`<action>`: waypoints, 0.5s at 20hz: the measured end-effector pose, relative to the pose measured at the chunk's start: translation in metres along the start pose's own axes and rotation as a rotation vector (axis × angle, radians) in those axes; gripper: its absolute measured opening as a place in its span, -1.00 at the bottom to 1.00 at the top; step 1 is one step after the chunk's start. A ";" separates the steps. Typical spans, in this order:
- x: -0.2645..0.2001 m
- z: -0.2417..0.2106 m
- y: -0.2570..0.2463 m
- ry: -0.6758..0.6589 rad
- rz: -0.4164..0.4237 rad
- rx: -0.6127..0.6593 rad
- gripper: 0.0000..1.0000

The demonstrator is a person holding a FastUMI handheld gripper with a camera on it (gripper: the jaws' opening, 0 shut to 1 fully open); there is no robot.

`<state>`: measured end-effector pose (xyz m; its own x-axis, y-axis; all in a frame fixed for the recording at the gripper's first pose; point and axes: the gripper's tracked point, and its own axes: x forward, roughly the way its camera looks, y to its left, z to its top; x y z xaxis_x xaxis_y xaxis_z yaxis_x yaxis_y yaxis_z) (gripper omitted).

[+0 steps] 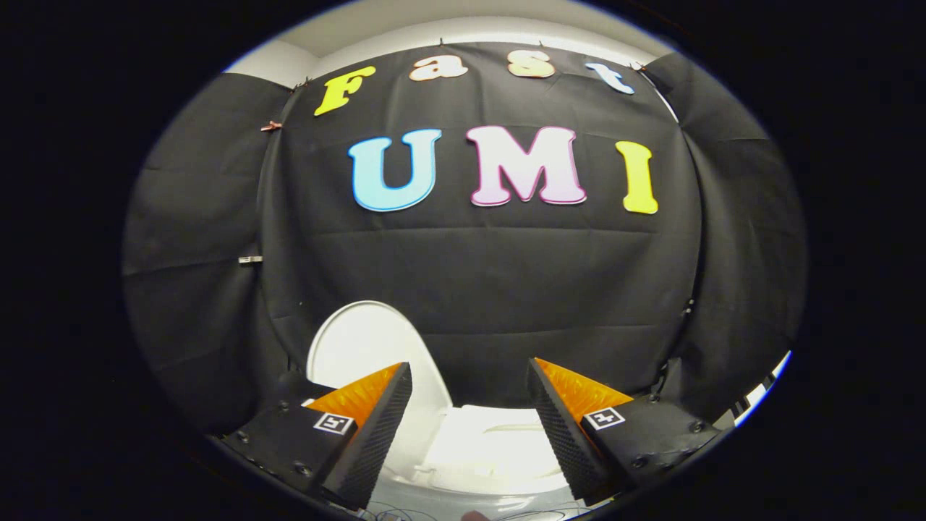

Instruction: Open the toilet lid.

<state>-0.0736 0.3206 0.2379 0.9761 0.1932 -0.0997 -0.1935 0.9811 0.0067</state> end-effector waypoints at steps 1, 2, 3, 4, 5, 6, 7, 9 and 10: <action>0.000 -0.001 -0.016 -0.017 -0.014 -0.005 0.99; 0.000 -0.001 -0.032 -0.030 -0.034 -0.006 0.98; 0.000 -0.005 -0.043 -0.036 -0.037 -0.002 0.98; 0.002 -0.009 -0.055 -0.041 -0.044 0.005 0.98; 0.001 -0.014 -0.066 -0.039 -0.051 0.011 0.99; 0.001 -0.021 -0.074 -0.034 -0.051 0.016 0.98; 0.004 -0.027 -0.080 -0.032 -0.051 0.017 0.99; 0.005 -0.034 -0.091 -0.050 -0.055 -0.003 0.98; 0.006 -0.038 -0.097 -0.057 -0.062 -0.009 0.99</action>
<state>-0.0524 0.2262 0.1987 0.9902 0.1330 -0.0424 -0.1334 0.9910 -0.0063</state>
